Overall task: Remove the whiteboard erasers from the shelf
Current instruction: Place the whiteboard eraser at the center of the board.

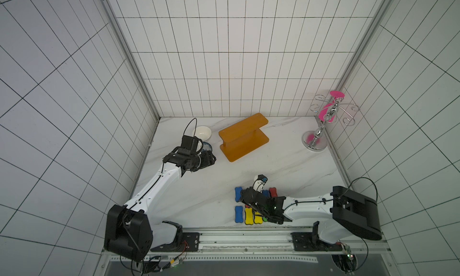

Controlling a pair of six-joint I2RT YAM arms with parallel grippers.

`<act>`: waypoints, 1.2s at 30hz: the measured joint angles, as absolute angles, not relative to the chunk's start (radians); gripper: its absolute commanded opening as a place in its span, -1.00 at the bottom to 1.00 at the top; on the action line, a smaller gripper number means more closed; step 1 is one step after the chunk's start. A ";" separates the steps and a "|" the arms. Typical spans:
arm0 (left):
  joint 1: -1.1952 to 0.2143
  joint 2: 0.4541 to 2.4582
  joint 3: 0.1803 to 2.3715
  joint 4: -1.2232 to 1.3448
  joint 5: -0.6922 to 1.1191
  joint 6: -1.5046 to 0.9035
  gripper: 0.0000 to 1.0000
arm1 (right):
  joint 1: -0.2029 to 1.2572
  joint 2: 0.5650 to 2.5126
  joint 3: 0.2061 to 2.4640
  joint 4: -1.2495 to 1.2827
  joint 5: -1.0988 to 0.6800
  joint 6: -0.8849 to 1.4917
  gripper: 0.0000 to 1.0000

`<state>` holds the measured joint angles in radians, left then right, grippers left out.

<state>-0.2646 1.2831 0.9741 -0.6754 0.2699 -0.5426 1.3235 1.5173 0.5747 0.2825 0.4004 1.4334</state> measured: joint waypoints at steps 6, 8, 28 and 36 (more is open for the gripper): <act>-0.262 1.283 0.974 -0.677 0.270 -0.542 0.48 | 1.324 1.553 0.568 0.292 0.381 1.472 -1.00; -0.261 1.282 0.974 -0.678 0.269 -0.542 0.48 | 1.324 1.556 0.560 0.295 0.377 1.479 -1.00; -0.254 1.280 0.974 -0.677 0.265 -0.543 0.48 | 1.324 1.542 0.530 0.314 0.356 1.492 -0.84; -0.254 1.280 0.974 -0.676 0.265 -0.544 0.48 | 1.324 1.519 0.518 0.311 0.355 1.477 -0.75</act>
